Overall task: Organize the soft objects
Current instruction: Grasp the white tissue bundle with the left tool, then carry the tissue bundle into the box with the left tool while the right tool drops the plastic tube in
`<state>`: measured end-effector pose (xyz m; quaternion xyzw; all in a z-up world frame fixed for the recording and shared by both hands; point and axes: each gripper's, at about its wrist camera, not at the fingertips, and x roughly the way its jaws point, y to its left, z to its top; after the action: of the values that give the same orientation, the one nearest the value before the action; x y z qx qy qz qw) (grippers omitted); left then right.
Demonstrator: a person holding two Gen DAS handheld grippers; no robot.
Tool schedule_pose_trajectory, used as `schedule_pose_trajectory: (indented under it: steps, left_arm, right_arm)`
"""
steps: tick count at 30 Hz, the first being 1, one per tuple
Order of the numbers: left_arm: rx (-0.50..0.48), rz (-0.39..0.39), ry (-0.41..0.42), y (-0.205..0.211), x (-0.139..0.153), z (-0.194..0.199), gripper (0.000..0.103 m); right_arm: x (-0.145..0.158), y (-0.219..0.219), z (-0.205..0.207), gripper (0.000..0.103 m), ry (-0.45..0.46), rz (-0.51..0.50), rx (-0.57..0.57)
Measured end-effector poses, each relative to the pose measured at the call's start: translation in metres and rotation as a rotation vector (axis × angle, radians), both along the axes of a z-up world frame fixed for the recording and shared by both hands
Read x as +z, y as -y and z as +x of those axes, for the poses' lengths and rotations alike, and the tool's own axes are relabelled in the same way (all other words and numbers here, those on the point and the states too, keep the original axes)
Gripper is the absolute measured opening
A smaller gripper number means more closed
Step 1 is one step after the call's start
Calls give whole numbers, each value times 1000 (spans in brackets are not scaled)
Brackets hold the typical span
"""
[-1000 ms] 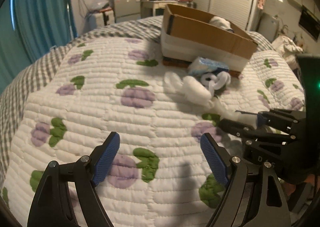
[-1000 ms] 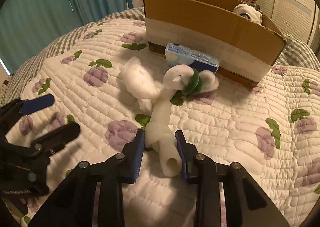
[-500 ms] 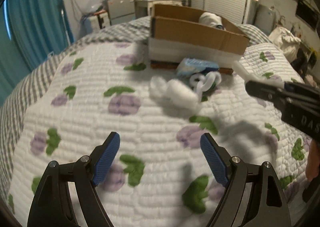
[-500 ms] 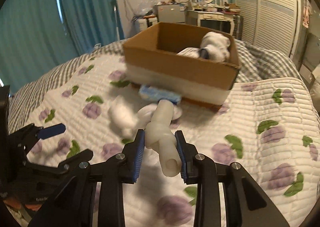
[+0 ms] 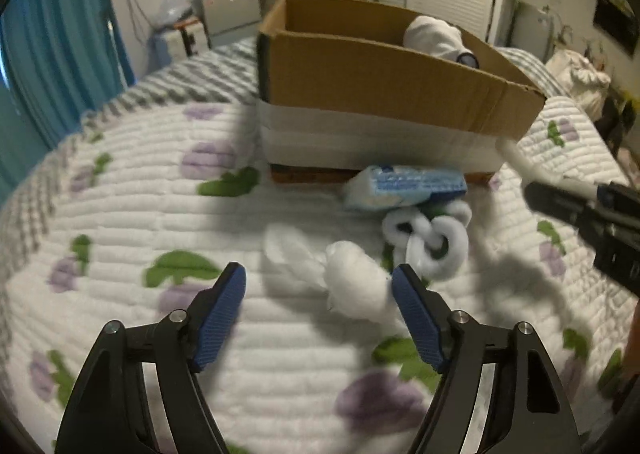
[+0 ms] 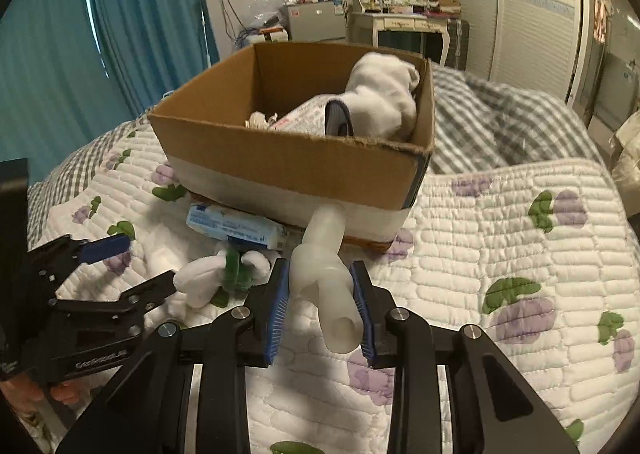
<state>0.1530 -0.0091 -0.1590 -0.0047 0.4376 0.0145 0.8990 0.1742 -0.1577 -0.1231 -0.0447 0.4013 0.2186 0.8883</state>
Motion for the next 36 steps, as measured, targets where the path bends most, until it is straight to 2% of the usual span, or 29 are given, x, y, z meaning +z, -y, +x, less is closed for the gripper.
schedule_pose_trajectory:
  steps: [2,4,5,7,13,18,26,32,36]
  left_arm:
    - [-26,14,-9,7,-7,5,75]
    - [-50,15,-13,11,-13,7,59]
    - [-66,4,-12,12,-13,7,55]
    - [-92,-18,-3,14,-11,6,36]
    - [-111,-39,28,19,0,-8,33]
    - [-108,-61,79,17,28,-33,33]
    - [-121,-45,164,21,78,-63,33]
    - [-126,-45,225,17,117,-57,33]
    - [-128,-24,271,19,143,-34,33]
  right_arm:
    - [-1,-2,0,30,-2,-2,5]
    - [-1,-4,-3,30,11,-14,12]
    - [0,-6,-5,30,20,-24,12]
    - [0,-8,-8,30,39,-47,10]
    - [-4,-4,-17,30,50,-31,-3]
    - [1,9,-33,30,43,-1,-38]
    - [44,21,-60,30,106,55,-48]
    - [91,18,-56,30,168,83,-21]
    - [128,12,-34,30,228,109,-8]
